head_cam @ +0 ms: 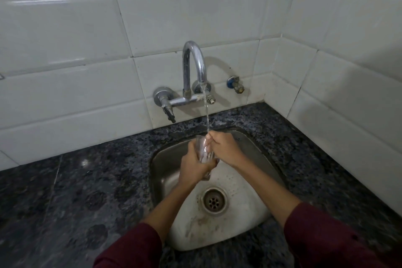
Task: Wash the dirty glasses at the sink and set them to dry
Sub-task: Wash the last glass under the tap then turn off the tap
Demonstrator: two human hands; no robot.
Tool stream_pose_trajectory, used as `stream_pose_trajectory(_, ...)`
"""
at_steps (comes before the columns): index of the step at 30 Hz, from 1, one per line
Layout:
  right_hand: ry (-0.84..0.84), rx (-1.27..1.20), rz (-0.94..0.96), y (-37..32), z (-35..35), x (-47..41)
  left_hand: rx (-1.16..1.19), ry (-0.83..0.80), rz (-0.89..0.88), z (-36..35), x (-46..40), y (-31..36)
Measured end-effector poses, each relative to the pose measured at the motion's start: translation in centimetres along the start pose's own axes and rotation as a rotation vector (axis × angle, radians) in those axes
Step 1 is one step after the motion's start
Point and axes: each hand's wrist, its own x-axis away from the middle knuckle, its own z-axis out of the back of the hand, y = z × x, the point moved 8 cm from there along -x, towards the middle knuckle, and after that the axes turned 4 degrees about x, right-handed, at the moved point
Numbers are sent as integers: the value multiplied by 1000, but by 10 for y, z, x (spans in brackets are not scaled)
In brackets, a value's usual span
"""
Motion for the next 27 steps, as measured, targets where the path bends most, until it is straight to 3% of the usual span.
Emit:
stream_pose_trajectory(3, 21, -75, -42, 5, 4, -2, 81, -97, 8, -3, 0, -2)
stream_pose_trajectory(6, -35, -366, -44, 9, 5, 2, 634, -407, 222, -15, 5, -9)
stream_pose_trajectory(8, -72, -457, -31, 7, 4, 3, 863, -557, 322, -21, 12, -8)
stream_pose_trajectory(10, -94, -425, -5, 3, 2, 2, 843, -551, 353, -22, 12, -10)
stream_pose_trajectory(12, -75, -334, 3, 3, 3, -1, 697, -423, 329, -19, 6, -13)
stream_pose_trajectory(17, 22, 55, -21, 0, 4, -10, 128, -20, 58, 0, -2, 3)
stream_pose_trajectory(19, 49, 104, -46, -2, 2, -12, 72, 16, 10, 0, 0, 10)
stream_pose_trajectory(22, 20, -106, -83, 4, 8, -12, 144, -101, 3, -3, -5, 8)
stream_pose_trajectory(25, -35, -383, -50, 7, 12, -10, 572, -392, 187, -13, -8, -1)
stream_pose_trajectory(27, -41, -442, -50, 6, 12, -9, 701, -489, 259, -18, -6, -1)
